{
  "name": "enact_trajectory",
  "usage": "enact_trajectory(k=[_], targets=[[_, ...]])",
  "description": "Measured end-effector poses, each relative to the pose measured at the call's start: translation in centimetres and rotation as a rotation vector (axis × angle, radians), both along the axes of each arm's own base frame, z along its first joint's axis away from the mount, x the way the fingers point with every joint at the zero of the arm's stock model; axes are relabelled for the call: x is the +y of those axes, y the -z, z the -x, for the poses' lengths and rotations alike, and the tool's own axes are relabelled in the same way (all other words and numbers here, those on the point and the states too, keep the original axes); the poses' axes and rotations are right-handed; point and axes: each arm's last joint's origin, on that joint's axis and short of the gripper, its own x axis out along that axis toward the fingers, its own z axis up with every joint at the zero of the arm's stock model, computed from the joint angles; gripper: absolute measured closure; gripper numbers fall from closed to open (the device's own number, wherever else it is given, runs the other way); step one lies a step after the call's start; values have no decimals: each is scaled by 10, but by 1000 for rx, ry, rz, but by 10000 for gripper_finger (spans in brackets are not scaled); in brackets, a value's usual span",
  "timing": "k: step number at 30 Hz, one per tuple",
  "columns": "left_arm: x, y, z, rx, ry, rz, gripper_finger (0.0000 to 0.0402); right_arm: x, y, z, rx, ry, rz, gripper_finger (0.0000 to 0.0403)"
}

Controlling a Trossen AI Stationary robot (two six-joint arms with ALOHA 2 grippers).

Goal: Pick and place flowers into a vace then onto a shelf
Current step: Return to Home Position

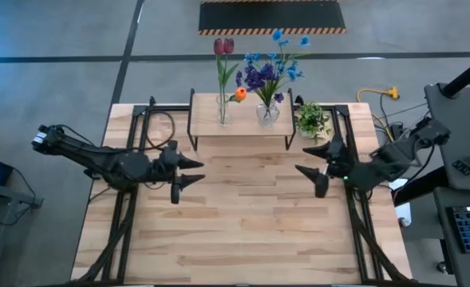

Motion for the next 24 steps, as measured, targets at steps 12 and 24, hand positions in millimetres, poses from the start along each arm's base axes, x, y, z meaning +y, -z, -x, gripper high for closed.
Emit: enact_trajectory(k=[12,24], targets=[[5,-30,21,-186,106,-399,238,-8,-11,32,34,-335,366,101],[19,-12,58,-320,75,-435,238,-39,23,78,-323,-384,382,101]])
